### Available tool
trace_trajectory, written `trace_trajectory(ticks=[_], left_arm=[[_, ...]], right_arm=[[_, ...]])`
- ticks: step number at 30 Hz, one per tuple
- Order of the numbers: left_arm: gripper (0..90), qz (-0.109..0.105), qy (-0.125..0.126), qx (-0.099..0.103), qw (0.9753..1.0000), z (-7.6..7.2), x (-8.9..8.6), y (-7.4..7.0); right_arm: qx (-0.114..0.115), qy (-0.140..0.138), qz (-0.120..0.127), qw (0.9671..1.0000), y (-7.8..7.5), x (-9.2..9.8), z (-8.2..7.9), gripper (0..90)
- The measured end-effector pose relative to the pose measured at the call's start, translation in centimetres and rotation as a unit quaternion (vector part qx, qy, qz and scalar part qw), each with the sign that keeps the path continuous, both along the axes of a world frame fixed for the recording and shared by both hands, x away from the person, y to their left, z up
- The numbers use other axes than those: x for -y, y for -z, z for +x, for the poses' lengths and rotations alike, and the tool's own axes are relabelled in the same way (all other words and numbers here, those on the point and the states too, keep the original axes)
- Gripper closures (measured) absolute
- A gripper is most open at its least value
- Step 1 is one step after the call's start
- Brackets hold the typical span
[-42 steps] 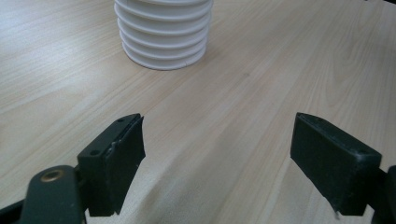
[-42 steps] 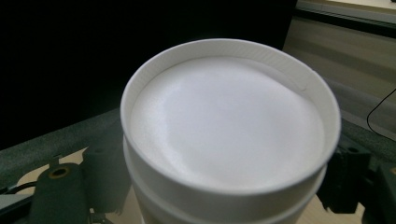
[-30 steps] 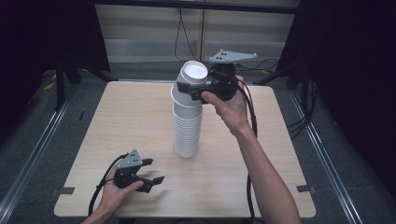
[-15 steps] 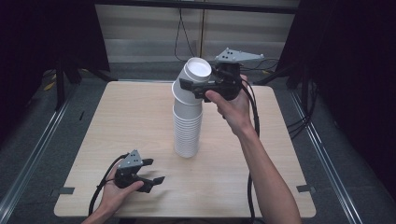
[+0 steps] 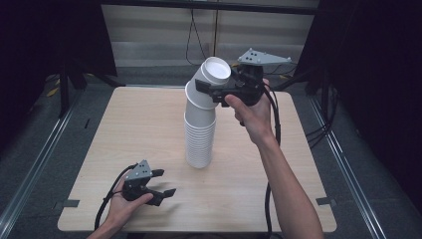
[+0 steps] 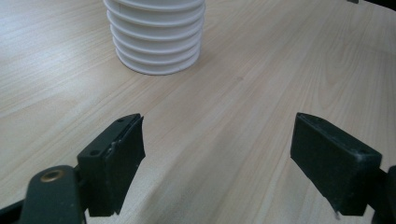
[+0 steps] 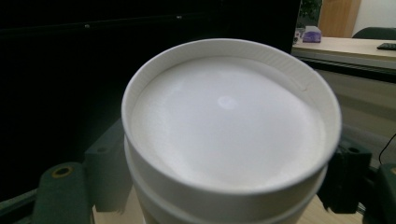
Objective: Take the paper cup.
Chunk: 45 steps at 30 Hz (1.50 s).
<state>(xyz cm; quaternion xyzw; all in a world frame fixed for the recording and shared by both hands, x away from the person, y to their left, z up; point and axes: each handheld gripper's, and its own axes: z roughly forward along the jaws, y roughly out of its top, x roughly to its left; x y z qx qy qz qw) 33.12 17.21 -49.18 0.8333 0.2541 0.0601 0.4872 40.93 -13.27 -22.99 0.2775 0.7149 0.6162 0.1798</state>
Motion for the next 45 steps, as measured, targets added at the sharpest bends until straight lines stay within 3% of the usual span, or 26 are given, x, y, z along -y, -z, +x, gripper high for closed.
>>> trace_trajectory(ticks=[8,18,30,34,41,45], left_arm=[[17.4,0.0,0.0,0.0,1.0,0.0,0.0,0.0],[17.4,0.0,0.0,0.0,1.0,-0.1,0.2,0.0],[17.4,-0.001,0.001,0.003,1.0,-0.1,0.2,0.0],[17.4,-0.003,0.006,0.005,1.0,-0.1,0.2,-0.1],[17.4,-0.005,0.005,0.003,1.0,0.0,0.3,0.0],[17.4,-0.022,0.008,0.002,0.9997,0.2,0.3,0.0]], right_arm=[[0.009,0.002,0.017,0.9998,-0.4,0.6,-0.4,20.8],[0.005,0.008,0.015,0.9998,-0.9,1.5,-1.1,20.9],[0.012,0.013,0.022,0.9996,-1.2,3.7,-3.0,21.0],[0.006,0.028,0.019,0.9994,-1.3,4.6,-3.7,20.9],[0.002,0.031,0.0,0.9995,-0.4,5.5,-4.7,21.1],[-0.003,0.02,-0.002,0.9998,0.7,5.8,-5.0,21.1]])
